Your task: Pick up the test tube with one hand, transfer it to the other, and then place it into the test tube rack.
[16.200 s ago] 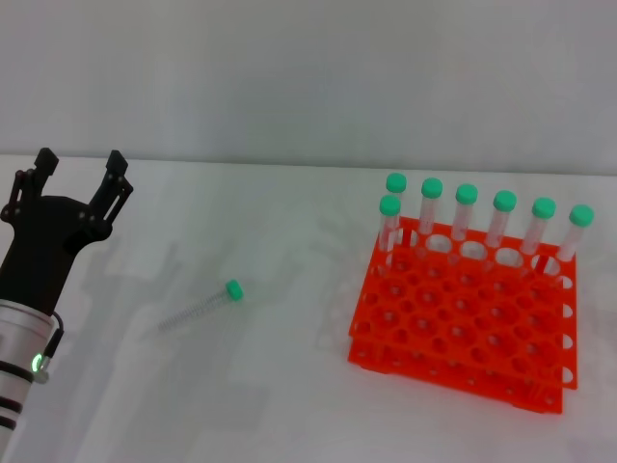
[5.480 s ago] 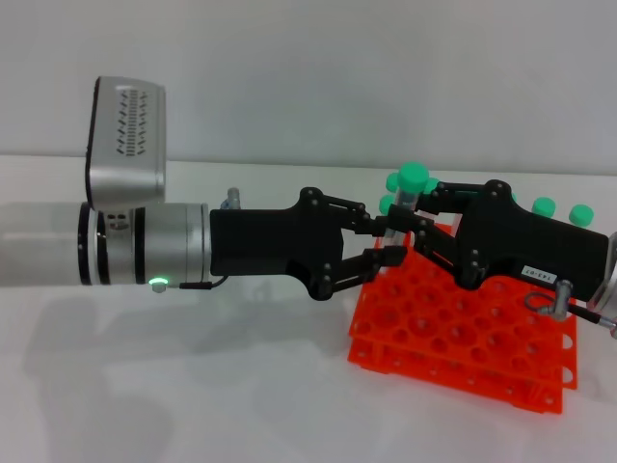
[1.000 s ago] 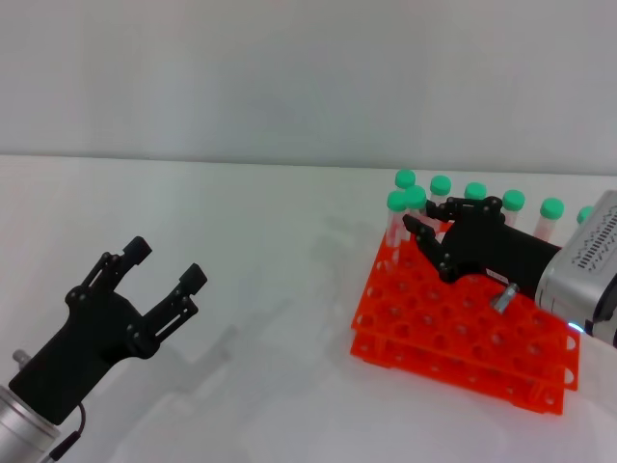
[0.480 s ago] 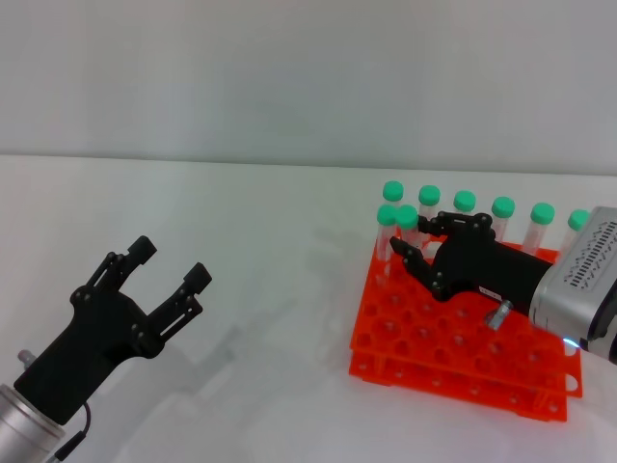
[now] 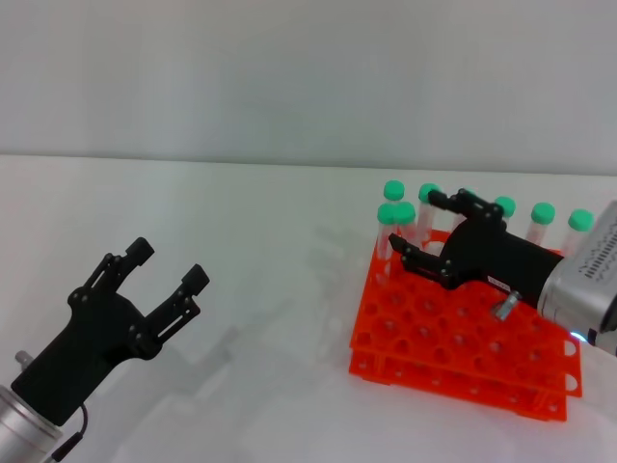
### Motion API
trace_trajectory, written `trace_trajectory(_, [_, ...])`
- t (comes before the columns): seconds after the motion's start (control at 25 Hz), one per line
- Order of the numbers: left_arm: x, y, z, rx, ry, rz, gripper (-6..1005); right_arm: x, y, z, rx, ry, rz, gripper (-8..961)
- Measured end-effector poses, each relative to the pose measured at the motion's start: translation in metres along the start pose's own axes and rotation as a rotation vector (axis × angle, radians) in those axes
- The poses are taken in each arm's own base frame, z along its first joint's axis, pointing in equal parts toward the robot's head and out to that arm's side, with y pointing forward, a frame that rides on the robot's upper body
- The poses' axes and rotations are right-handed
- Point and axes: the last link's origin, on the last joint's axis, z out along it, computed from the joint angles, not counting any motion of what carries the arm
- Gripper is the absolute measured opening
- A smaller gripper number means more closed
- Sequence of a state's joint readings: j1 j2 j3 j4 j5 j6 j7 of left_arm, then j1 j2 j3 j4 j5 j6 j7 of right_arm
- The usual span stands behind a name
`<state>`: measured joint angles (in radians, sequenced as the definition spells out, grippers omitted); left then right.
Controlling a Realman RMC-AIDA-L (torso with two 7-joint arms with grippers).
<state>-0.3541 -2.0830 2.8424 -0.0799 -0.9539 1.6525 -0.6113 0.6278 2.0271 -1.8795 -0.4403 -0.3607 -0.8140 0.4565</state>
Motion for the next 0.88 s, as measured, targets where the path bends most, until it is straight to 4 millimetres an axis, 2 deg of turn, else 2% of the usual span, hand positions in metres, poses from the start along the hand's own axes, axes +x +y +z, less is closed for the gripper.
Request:
trace_trajectory(0.12, [0.000, -0.001, -0.001, 0.004, -0.002, 0.003, 879, -0.004, 0.000, -0.006, 0.005, -0.046, 0.014, 636])
trace_trajectory(0.32, [0.001, -0.003, -0.003, 0.008, -0.003, 0.007, 879, -0.009, -0.002, -0.017, 0.029, -0.106, 0.033, 843])
trace_trajectory(0.52, [0.002, -0.004, -0.001, 0.009, -0.002, 0.014, 879, -0.010, -0.010, -0.029, 0.073, -0.137, 0.046, 843])
trace_trajectory(0.64, [0.003, -0.009, -0.005, 0.030, -0.002, 0.027, 879, -0.012, -0.023, -0.046, 0.140, -0.179, 0.061, 842])
trace_trajectory(0.84, [0.010, -0.023, -0.015, 0.110, 0.017, 0.060, 879, -0.003, -0.052, -0.093, 0.317, -0.228, 0.090, 842])
trace_trajectory(0.88, [0.011, -0.025, -0.016, 0.123, 0.021, 0.065, 879, 0.001, -0.060, -0.112, 0.380, -0.241, 0.094, 843])
